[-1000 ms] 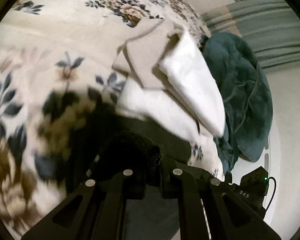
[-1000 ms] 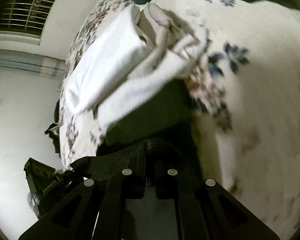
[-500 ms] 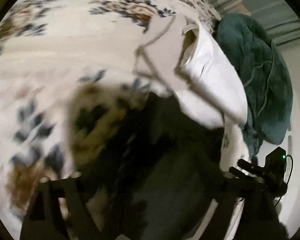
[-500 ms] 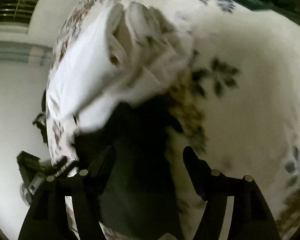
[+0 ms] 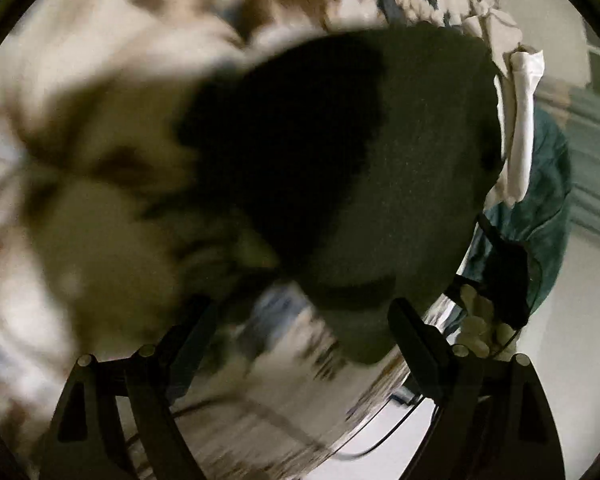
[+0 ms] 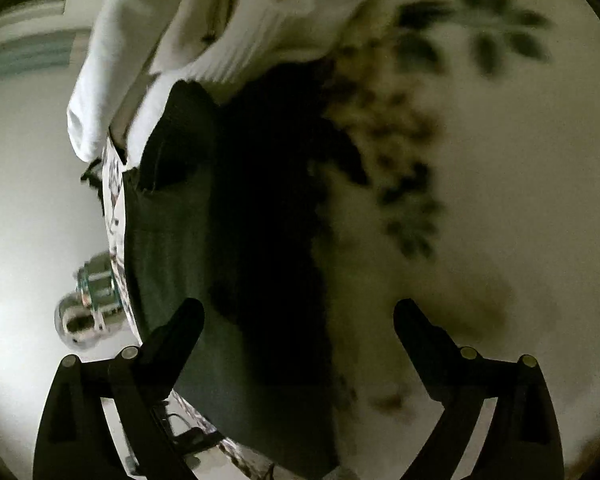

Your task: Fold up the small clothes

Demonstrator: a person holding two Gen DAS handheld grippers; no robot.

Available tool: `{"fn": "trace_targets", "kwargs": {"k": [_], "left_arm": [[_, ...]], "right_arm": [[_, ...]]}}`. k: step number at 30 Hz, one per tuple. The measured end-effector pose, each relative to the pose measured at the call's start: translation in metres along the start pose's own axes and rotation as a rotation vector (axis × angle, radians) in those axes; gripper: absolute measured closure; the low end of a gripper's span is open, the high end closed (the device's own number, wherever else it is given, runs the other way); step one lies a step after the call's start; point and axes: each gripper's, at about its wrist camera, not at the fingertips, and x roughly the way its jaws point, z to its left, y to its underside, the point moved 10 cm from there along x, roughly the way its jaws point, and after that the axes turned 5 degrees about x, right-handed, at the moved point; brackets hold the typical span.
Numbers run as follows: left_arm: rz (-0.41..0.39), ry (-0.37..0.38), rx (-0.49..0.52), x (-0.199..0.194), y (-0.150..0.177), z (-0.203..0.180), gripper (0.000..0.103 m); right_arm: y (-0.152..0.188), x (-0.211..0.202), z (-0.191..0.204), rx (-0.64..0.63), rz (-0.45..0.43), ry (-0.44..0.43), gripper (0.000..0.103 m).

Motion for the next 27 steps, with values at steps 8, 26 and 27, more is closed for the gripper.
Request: {"fn": "trace_targets", "kwargs": {"k": [8, 26, 27], "left_arm": [[-0.276, 0.041, -0.068, -0.001, -0.031, -0.010, 0.052], [-0.074, -0.067, 0.287, -0.073, -0.095, -0.055, 0.085], [-0.008, -0.090, 0.326, -0.067, -0.096, -0.055, 0.084]], "right_arm": [[-0.026, 0.040, 0.024, -0.009, 0.092, -0.147, 0.005], [0.124, 0.009, 0.026, 0.226, -0.056, -0.131, 0.077], [0.145, 0.007, 0.021, 0.260, -0.057, -0.132, 0.077]]}}
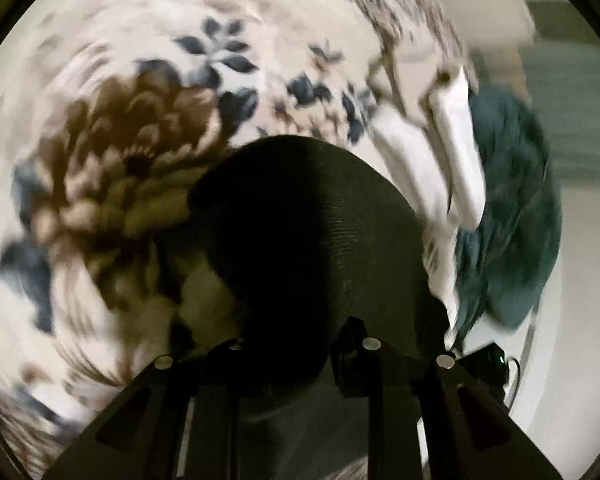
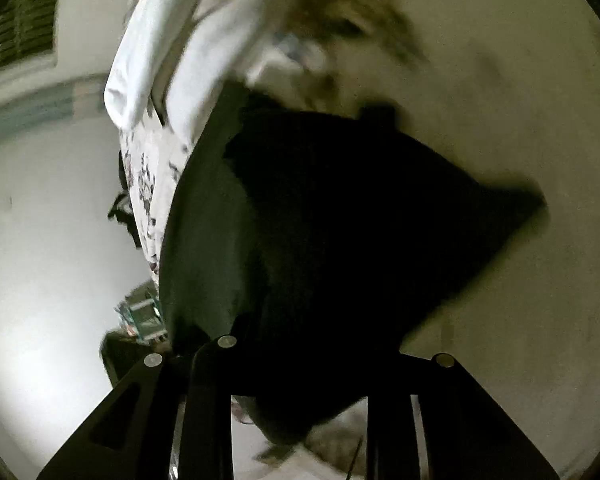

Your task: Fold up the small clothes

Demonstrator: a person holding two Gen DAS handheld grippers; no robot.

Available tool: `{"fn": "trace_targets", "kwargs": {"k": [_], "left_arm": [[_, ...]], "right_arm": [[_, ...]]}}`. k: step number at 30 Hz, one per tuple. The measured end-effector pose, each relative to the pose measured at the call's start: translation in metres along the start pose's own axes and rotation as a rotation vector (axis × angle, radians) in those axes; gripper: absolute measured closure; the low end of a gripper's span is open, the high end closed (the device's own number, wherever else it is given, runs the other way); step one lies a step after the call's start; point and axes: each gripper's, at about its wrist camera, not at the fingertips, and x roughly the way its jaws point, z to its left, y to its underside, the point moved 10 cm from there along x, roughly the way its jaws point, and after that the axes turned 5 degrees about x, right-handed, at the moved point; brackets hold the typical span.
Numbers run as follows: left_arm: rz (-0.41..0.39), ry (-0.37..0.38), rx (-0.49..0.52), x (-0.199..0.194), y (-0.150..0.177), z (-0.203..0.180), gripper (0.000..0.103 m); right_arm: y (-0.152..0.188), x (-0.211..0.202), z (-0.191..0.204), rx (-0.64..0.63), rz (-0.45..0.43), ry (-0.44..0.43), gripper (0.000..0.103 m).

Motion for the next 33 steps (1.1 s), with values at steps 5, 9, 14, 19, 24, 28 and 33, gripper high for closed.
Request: {"fn": "trace_targets", "kwargs": {"k": [5, 9, 14, 19, 24, 28, 33], "left_arm": [[0.156, -0.243, 0.161, 0.030, 0.023, 0.023, 0.071], [0.054, -0.399, 0.293, 0.012, 0.038, 0.010, 0.051], [-0.074, -0.464, 0.177, -0.019, 0.055, 0.035, 0.030], [-0.069, -0.701, 0.085, -0.020, 0.081, 0.122, 0.030], [-0.075, -0.648, 0.031, -0.009, 0.079, 0.150, 0.019], [-0.032, -0.566, -0.011, 0.008, 0.067, 0.160, 0.000], [0.040, -0.596, -0.033, 0.019, 0.062, 0.164, 0.000]], "right_arm": [[0.064, 0.013, -0.072, 0.226, 0.083, 0.086, 0.060], [0.062, 0.007, -0.101, 0.195, 0.160, 0.207, 0.040], [0.019, -0.053, -0.077, -0.049, 0.036, 0.383, 0.036], [-0.051, -0.055, -0.012, -0.357, -0.060, 0.419, 0.035], [-0.116, 0.010, 0.032, -0.455, -0.057, 0.447, 0.037], [-0.124, 0.009, 0.035, -0.553, -0.124, 0.532, 0.102], [-0.138, -0.027, 0.070, -0.502, -0.282, 0.439, 0.102]]}}
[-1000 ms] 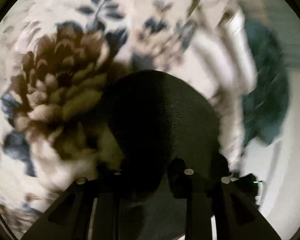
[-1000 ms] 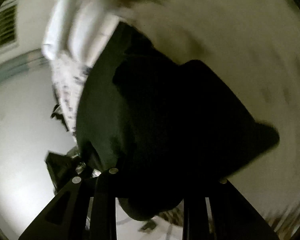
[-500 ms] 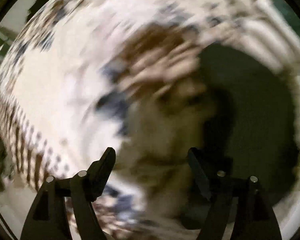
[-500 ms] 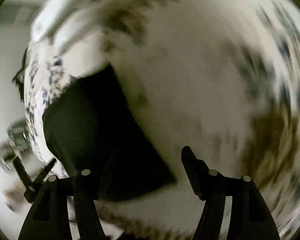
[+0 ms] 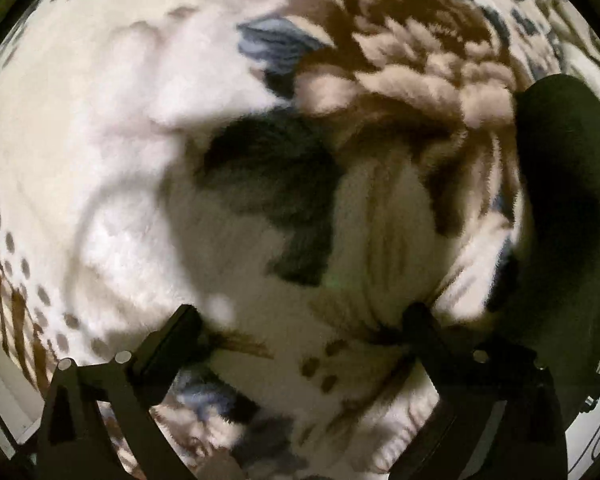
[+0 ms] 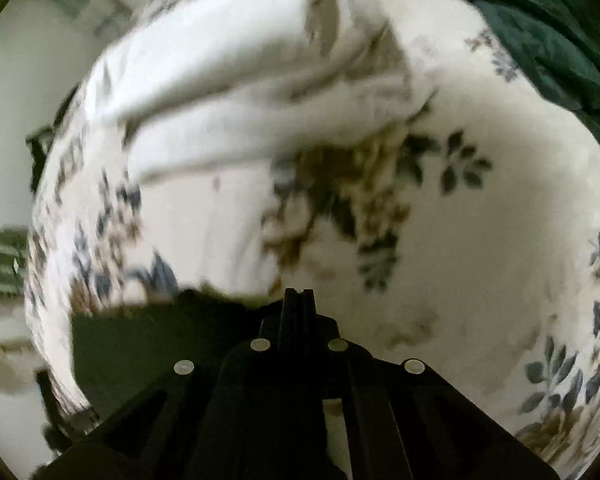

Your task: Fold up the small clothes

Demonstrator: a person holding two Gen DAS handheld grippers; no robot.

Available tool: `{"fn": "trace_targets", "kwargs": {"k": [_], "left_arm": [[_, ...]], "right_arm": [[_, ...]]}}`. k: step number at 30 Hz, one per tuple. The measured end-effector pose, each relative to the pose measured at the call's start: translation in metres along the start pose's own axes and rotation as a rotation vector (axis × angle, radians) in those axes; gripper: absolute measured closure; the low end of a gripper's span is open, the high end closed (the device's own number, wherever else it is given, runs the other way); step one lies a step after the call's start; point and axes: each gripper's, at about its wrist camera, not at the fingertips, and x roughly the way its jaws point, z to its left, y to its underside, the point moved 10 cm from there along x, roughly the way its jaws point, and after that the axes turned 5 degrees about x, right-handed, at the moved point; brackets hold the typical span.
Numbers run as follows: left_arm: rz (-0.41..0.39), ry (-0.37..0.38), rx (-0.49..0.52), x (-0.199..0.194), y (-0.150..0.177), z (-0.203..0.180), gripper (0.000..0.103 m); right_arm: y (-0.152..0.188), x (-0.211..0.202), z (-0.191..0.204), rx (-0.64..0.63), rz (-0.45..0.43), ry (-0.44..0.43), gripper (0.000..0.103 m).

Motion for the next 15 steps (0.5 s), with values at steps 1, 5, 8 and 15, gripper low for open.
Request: {"fn": "trace_targets", "kwargs": {"k": [1, 5, 8, 15], "left_arm": [[0.008, 0.001, -0.001, 0.002, 0.000, 0.003, 0.000], [0.042, 0.014, -0.006, 0.002, -0.005, 0.003, 0.000], [0.001, 0.027, -0.049, -0.019, -0.017, 0.004, 0.001], [-0.213, 0.164, 0.014, -0.089, -0.055, -0.049, 0.001]], "right_arm": [[-0.002, 0.000, 0.000, 0.015, 0.010, -0.012, 0.102], [-0.004, 0.006, 0.003, -0.019, 0.029, -0.019, 0.102], [0.010, 0.021, -0.002, 0.028, 0.150, -0.048, 0.093], [0.094, 0.001, -0.027, 0.081, 0.324, -0.152, 0.049]]}}
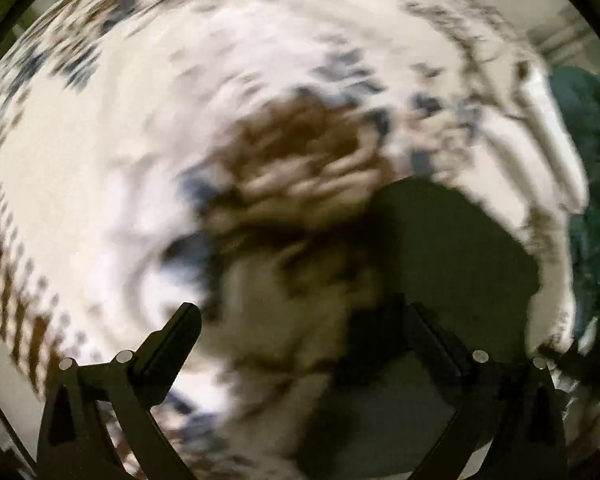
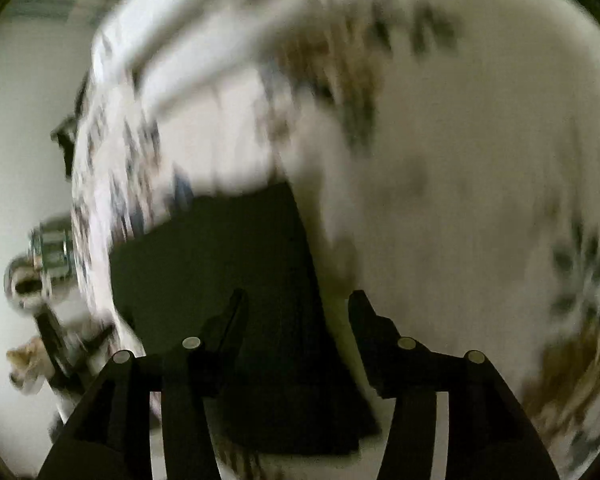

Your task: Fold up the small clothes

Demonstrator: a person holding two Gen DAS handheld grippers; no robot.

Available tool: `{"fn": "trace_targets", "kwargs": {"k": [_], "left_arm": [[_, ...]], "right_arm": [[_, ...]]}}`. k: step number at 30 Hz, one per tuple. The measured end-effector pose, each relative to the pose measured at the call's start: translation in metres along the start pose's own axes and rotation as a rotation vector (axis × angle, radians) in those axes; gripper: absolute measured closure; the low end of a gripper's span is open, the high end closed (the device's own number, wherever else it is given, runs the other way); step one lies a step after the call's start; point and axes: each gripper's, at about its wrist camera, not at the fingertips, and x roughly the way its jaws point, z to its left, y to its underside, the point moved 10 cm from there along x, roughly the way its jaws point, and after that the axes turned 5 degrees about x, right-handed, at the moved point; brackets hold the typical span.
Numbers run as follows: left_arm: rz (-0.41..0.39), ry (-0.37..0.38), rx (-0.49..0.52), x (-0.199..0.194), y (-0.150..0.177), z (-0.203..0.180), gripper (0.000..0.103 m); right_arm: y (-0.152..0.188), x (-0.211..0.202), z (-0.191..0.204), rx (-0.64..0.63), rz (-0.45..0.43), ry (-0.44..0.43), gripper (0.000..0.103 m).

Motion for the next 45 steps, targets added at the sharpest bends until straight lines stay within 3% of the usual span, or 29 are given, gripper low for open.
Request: {"fn": "trace_targets", "kwargs": {"k": [2, 3, 4, 5, 6, 7, 10, 12, 14, 16, 17, 18, 19, 20, 22, 24, 26, 27, 29, 32, 34, 37, 38, 39, 40, 41, 42, 45], "left_arm": [[0.000, 0.027, 0.032, 0.012, -0.013, -0.023, 0.001], [-0.004, 0.035, 0.058, 0.020, -0.021, -0.035, 0.004], [-0.008, 0.035, 0.082, 0.022, -0.032, -0.046, 0.011], [-0.007, 0.037, 0.103, 0.023, -0.036, -0.052, 0.015], [-0.004, 0.042, 0.124, 0.025, -0.040, -0.061, 0.026], [0.006, 0.042, 0.149, 0.033, -0.046, -0.073, 0.030], [0.017, 0.028, 0.160, 0.046, -0.047, -0.079, 0.030], [0.025, 0.030, 0.137, 0.045, -0.045, -0.073, 0.030], [0.036, 0.052, 0.095, 0.046, -0.046, -0.065, 0.030], [0.041, 0.077, 0.068, 0.043, -0.049, -0.061, 0.030], [0.039, 0.085, 0.066, 0.043, -0.049, -0.060, 0.030], [0.031, 0.091, 0.066, 0.043, -0.051, -0.059, 0.035], [0.025, 0.093, 0.063, 0.044, -0.051, -0.059, 0.049], [0.020, 0.101, 0.057, 0.046, -0.052, -0.058, 0.055], [0.014, 0.112, 0.046, 0.048, -0.053, -0.054, 0.074], [0.010, 0.122, 0.047, 0.046, -0.054, -0.056, 0.081], [-0.007, 0.119, 0.055, 0.040, -0.057, -0.054, 0.085], [-0.013, 0.124, 0.047, 0.038, -0.059, -0.053, 0.086], [-0.014, 0.137, 0.024, 0.035, -0.064, -0.049, 0.088], [0.005, 0.173, -0.018, 0.044, -0.075, -0.046, 0.090], [0.032, 0.192, -0.052, 0.049, -0.075, -0.042, 0.089], [0.022, 0.274, -0.069, 0.031, -0.071, -0.039, 0.086], [0.014, 0.295, -0.067, 0.024, -0.067, -0.037, 0.083], [0.008, 0.319, -0.065, 0.017, -0.063, -0.035, 0.072], [0.004, 0.366, -0.070, 0.007, -0.054, -0.031, 0.049], [0.001, 0.399, -0.077, 0.003, -0.046, -0.031, 0.039], [-0.003, 0.444, -0.089, -0.001, -0.036, -0.031, 0.035], [0.078, 0.532, -0.111, 0.010, 0.007, -0.032, 0.035]], "right_arm": [[0.034, 0.014, -0.015, 0.027, 0.063, 0.000, 0.051], [0.048, 0.017, -0.024, 0.044, 0.047, 0.027, 0.078], [0.055, 0.019, -0.026, 0.049, 0.030, 0.027, 0.097], [0.068, 0.022, -0.026, 0.052, 0.038, 0.024, 0.097], [0.077, 0.018, -0.025, 0.049, 0.012, 0.022, 0.097], [0.081, 0.011, -0.023, 0.043, -0.030, 0.023, 0.098], [0.079, -0.007, -0.034, 0.082, -0.133, 0.029, 0.099], [0.082, 0.004, -0.052, 0.144, -0.083, 0.033, 0.103], [0.082, 0.013, -0.069, 0.154, -0.035, 0.098, 0.103], [0.069, 0.007, -0.068, 0.156, -0.042, 0.073, 0.100], [0.062, 0.002, -0.063, 0.157, -0.050, 0.038, 0.091], [0.050, -0.005, -0.053, 0.150, -0.077, -0.016, 0.068], [0.041, -0.005, -0.047, 0.142, -0.095, -0.036, 0.041], [0.027, -0.005, -0.038, 0.125, -0.115, -0.059, 0.034], [0.003, 0.007, -0.021, 0.100, -0.110, -0.110, 0.033], [-0.017, 0.031, -0.013, 0.165, -0.057, -0.180, 0.034], [-0.029, 0.039, -0.007, 0.219, -0.088, -0.243, 0.085], [-0.034, 0.037, -0.003, 0.198, -0.116, -0.225, 0.099], [-0.042, 0.028, 0.000, 0.154, -0.177, -0.162, 0.100], [-0.056, 0.013, -0.022, 0.233, -0.262, -0.133, 0.101], [-0.069, 0.018, -0.047, 0.283, -0.249, -0.077, 0.103], [-0.067, 0.023, -0.049, 0.312, -0.147, -0.197, 0.102], [-0.065, 0.017, -0.049, 0.298, -0.140, -0.215, 0.100], [-0.062, 0.009, -0.046, 0.266, -0.129, -0.233, 0.080], [-0.057, 0.003, -0.045, 0.233, -0.115, -0.240, 0.043], [-0.051, -0.001, -0.044, 0.201, -0.098, -0.249, 0.030], [-0.044, 0.000, -0.043, 0.182, -0.079, -0.276, 0.023], [-0.012, 0.032, -0.039, 0.128, 0.104, -0.322, 0.023]]}}
